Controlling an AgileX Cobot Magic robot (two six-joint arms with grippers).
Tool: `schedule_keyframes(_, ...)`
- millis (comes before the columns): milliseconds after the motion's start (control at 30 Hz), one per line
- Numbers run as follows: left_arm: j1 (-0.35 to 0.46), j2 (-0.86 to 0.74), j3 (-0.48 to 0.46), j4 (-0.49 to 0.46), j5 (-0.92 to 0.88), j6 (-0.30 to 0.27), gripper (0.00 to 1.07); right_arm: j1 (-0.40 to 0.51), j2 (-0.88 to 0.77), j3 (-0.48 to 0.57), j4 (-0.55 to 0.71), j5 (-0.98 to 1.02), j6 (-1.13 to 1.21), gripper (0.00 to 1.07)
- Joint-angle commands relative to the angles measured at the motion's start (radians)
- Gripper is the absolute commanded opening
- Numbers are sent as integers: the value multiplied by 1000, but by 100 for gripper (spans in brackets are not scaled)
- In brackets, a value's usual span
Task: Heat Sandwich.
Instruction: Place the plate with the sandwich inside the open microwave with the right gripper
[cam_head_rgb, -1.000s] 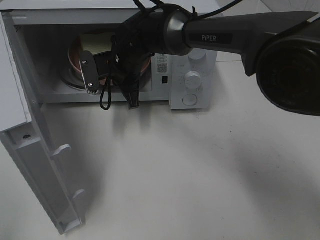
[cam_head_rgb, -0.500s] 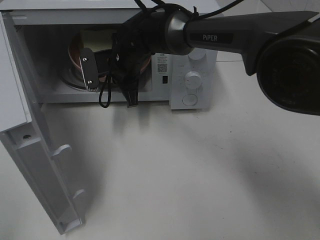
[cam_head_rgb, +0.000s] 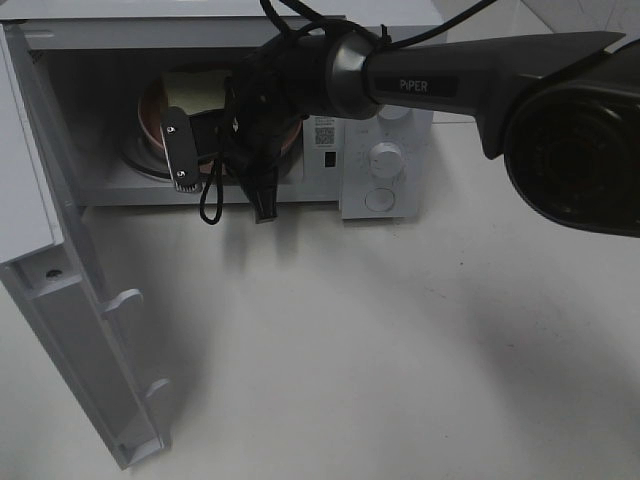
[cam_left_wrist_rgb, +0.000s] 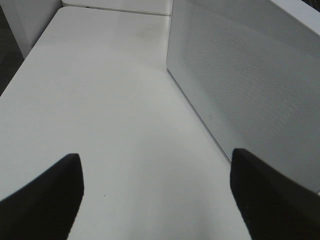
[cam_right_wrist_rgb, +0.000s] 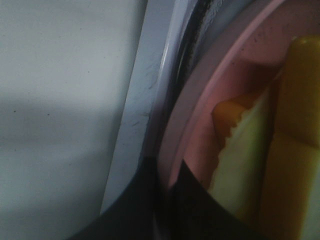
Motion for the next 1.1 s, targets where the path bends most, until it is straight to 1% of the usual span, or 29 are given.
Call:
schedule_keyframes(33,-4,-5,4,-6,-14,-1,76,-3,-4,-11,-15,-6,12,0)
schedule_keyframes(167,-4,-5,4,-6,-14,-1,76,-3,-4,-11,-16,-7,61,1)
schedule_keyframes(233,-4,-5,4,-6,-14,-1,76,-3,-4,-11,-20,-8,81,9)
schedule_keyframes(267,-4,-5,4,-6,-14,-1,76,-3,-4,-11,-20,-8,81,9)
schedule_keyframes(300,-4,-5,4,-6,-14,-1,76,-3,-4,-11,-23,-8,83,12)
schedule_keyframes(333,-4,-5,4,-6,-14,-1,76,-3,-6,-11,-23,-8,83,16)
schedule_keyframes(367,-4,-5,4,-6,-14,-1,76,-3,-8,-11,-23,-7,83,27)
schedule_keyframes(400,-4,-5,4,-6,-14,-1,76,-3,-10,-11,-23,-6,83,34)
schedule_keyframes(433,-4,-5,4,-6,-14,-1,76,-3,-10,-11,-23,-6,83,34)
schedule_keyframes(500,-4,-5,4,-6,-14,-1,76,-3,-10,-11,-23,1,83,46)
schedule_keyframes(533,-4,-5,4,-6,-14,-1,76,-3,-10,-11,-23,12,83,55)
schedule_keyframes(567,-4,-5,4,-6,-14,-1,76,-3,-10,-11,-23,12,83,55)
schedule_keyframes(633,-4,-5,4,-6,-14,-1,76,-3,-10,-11,-23,21,83,61)
schedule_keyframes(667,-4,-5,4,-6,-14,-1,76,-2,-13,-11,-23,30,83,62)
schedule_keyframes(1067,-4,-5,4,-6,-14,-1,76,1,-63,-11,-19,45,151,62)
schedule_keyframes(1100,-4,-5,4,-6,-14,-1,76,12,-71,-11,-19,62,165,62)
